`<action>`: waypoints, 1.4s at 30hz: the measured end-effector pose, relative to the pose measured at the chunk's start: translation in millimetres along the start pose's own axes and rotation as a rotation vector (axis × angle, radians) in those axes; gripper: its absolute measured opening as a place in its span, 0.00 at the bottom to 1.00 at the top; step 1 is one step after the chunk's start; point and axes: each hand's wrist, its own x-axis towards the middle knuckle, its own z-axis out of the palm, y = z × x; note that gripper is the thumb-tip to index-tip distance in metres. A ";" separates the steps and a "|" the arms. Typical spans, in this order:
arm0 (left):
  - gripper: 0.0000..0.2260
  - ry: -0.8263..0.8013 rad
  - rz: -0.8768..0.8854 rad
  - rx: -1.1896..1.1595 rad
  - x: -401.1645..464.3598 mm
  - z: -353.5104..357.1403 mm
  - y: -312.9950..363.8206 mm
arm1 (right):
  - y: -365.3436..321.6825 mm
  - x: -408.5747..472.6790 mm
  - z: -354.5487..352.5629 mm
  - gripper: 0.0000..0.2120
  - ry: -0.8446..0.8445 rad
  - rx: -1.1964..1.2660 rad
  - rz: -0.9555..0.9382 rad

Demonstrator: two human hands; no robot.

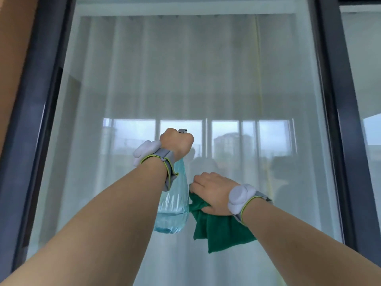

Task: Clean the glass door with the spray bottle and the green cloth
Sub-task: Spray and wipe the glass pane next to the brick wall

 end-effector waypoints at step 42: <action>0.03 0.151 0.107 0.217 2.7 -35.5 22.2 | 102.6 3.6 -29.0 0.27 0.525 -0.078 0.487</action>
